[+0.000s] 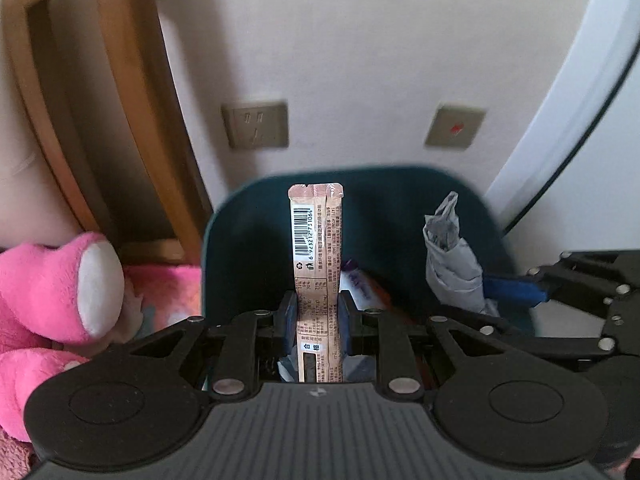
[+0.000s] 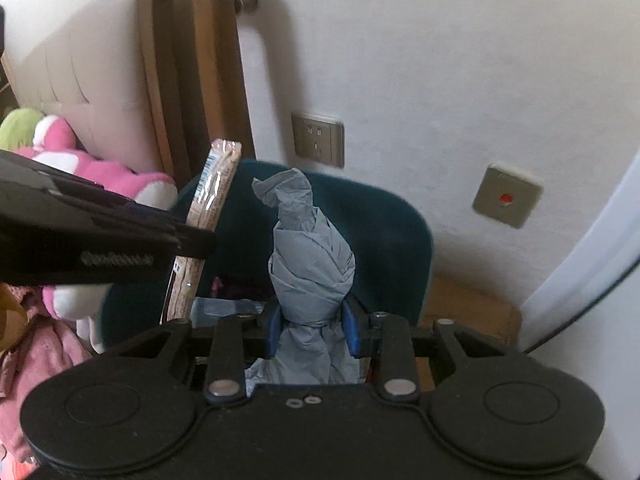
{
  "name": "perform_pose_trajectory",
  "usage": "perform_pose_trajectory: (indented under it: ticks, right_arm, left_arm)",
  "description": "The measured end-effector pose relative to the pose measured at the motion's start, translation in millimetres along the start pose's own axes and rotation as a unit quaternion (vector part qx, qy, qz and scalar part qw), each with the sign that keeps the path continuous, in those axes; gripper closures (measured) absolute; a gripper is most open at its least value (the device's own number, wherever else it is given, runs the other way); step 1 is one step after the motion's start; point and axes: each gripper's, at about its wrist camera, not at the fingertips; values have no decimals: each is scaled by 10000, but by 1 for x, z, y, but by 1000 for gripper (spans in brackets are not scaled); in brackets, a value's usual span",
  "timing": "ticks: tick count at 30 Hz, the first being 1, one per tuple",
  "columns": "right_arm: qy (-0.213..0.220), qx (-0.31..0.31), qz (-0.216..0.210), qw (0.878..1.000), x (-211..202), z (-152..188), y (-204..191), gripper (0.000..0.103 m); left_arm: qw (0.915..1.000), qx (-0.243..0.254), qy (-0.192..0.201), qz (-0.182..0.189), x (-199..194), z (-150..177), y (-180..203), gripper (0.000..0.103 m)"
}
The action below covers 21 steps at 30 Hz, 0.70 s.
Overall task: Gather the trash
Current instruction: 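Open left tool dropping wrapper while right tool releases tissue into wastebasket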
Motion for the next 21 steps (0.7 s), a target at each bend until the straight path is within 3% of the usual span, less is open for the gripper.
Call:
perform_pose_trajectory:
  ticks: [8, 14, 21]
  right_arm:
    - [-474, -536, -117, 9974, 50, 6, 1, 71]
    - [-652, -1035, -65, 9925, 64, 5, -9, 68]
    - [-533, -1178, -57, 9916, 50, 11, -18, 46]
  left_arm:
    - [9965, 17, -787, -287, 58, 14, 1, 82]
    - [9938, 80, -1054, -355, 73, 25, 3, 82]
    - [9938, 42, -1057, -327, 66, 34, 3, 77]
Point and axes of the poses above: each gripper's, at about its wrist camera, not at the fingertips, and x roughly the way its jaws point, y to its right, z to its underside, and after that the axes turned 8 degrees about y, right-handed
